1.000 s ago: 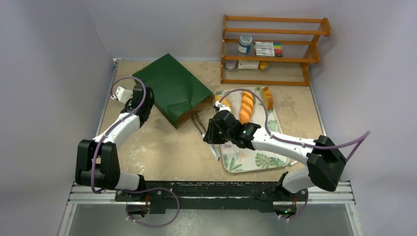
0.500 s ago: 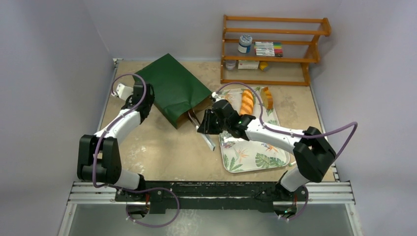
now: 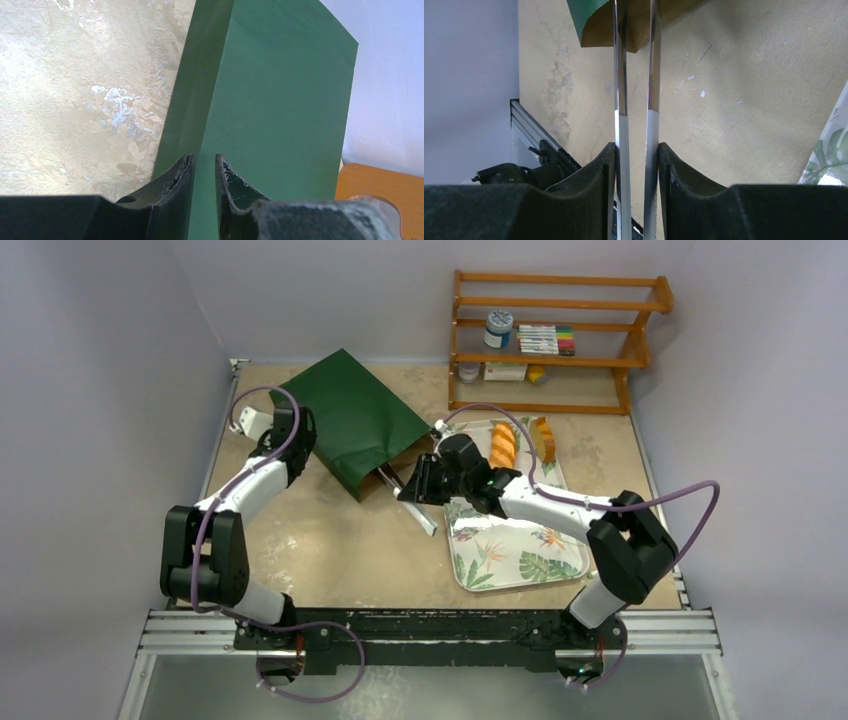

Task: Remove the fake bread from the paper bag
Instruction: Take out the fake bread from the paper bag.

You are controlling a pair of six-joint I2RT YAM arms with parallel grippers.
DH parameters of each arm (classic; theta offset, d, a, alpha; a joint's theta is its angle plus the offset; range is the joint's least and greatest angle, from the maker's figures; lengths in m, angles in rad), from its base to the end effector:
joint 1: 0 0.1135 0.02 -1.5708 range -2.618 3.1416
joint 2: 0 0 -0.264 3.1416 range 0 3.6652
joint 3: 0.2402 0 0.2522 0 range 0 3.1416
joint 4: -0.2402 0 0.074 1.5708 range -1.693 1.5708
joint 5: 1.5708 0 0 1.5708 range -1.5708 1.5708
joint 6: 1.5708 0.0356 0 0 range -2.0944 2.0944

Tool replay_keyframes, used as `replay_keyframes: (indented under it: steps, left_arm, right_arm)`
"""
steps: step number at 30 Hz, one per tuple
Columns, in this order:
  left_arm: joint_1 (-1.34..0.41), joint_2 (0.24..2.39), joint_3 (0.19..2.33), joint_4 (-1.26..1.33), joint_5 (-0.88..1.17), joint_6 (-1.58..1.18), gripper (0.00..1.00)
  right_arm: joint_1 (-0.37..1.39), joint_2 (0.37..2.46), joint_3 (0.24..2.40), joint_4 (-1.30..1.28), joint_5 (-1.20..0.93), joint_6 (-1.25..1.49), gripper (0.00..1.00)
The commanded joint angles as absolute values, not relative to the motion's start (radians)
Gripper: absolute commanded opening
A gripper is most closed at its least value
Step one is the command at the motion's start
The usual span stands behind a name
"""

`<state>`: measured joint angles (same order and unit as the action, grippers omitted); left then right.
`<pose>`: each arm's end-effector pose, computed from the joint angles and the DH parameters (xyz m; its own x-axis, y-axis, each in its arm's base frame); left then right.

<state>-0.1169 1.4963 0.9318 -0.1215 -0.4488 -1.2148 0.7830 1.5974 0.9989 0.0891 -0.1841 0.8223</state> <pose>0.3211 -0.0222 0.2292 -0.0052 -0.8497 -0.5273 -0.6693 0.3948 -0.6295 0.2494 0.2574 0.2358 -0.8264 0.1939 -0.5287 -0.2958 0.6495 0.7004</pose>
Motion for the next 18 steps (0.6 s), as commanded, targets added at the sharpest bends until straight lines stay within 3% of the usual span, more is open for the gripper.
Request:
replay_keyframes:
  steps: [1,18]
  left_arm:
    - [-0.107,1.504,0.977,-0.102,-0.448,-1.201,0.22]
    - [-0.107,1.523,0.987,-0.104,-0.444,-1.187,0.22]
  right_arm:
    - [0.772,1.596,0.996,0.176,-0.235,0.847,0.35]
    - [0.718,1.632,0.976,0.222,-0.287,0.902,0.36]
